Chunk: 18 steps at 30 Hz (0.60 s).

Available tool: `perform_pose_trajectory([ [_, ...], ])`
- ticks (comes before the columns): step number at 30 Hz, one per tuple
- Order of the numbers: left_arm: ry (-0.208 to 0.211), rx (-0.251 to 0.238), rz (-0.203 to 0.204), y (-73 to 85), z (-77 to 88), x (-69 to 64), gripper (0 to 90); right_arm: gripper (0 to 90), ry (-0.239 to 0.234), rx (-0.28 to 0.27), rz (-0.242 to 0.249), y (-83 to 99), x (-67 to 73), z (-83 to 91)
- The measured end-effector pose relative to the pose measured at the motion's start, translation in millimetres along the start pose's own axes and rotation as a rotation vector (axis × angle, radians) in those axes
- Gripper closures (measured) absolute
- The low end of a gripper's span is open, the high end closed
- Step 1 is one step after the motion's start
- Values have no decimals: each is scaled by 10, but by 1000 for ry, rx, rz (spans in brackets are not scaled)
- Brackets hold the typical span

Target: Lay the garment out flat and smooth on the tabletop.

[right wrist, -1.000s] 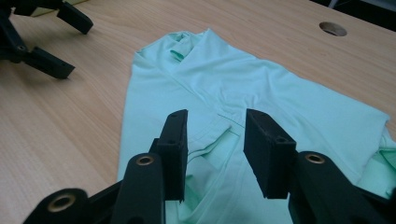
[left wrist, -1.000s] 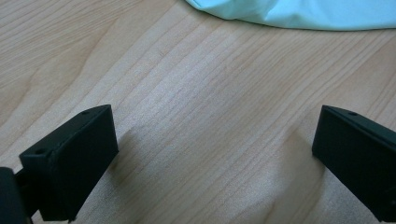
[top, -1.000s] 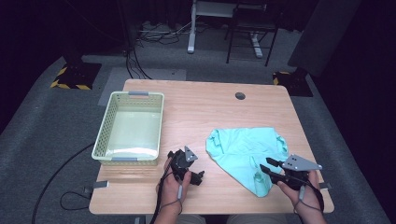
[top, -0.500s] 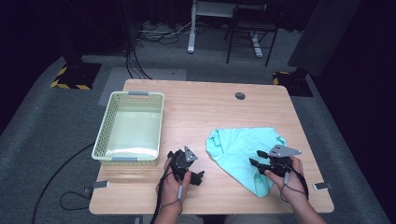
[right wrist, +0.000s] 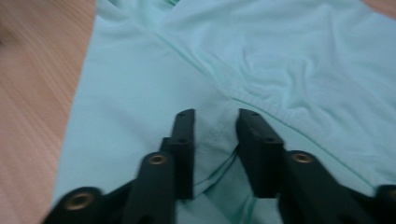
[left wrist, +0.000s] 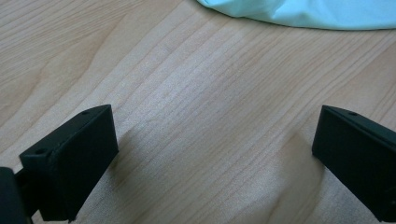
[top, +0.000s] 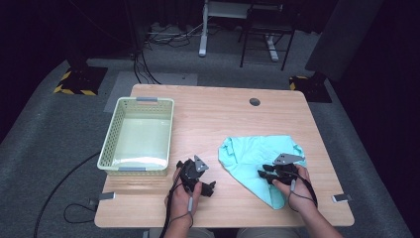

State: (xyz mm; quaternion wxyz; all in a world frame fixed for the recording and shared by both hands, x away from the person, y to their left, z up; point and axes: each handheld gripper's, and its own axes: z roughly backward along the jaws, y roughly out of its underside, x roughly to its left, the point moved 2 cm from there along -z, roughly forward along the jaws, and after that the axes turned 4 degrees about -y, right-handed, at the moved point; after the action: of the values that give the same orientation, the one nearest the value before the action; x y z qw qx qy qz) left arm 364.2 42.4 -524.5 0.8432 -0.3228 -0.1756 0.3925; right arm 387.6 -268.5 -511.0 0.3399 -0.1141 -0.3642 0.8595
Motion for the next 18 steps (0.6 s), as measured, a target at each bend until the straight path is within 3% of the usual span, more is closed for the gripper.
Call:
perform_pose_trajectory([
  [3, 0, 0, 0, 0, 0, 0, 1, 868, -29, 4, 4, 2, 30, 15],
  [5, 0, -1, -1, -1, -1, 1, 1, 879, -19, 9, 20, -17, 53, 35],
  [11, 2, -1, -2, 0, -1, 3, 1, 881, -8, -53, 49, -123, 157, 185],
  [18, -3, -3, -3, 3, 3, 23, 1, 881, -38, -116, 127, -316, 454, 402],
])
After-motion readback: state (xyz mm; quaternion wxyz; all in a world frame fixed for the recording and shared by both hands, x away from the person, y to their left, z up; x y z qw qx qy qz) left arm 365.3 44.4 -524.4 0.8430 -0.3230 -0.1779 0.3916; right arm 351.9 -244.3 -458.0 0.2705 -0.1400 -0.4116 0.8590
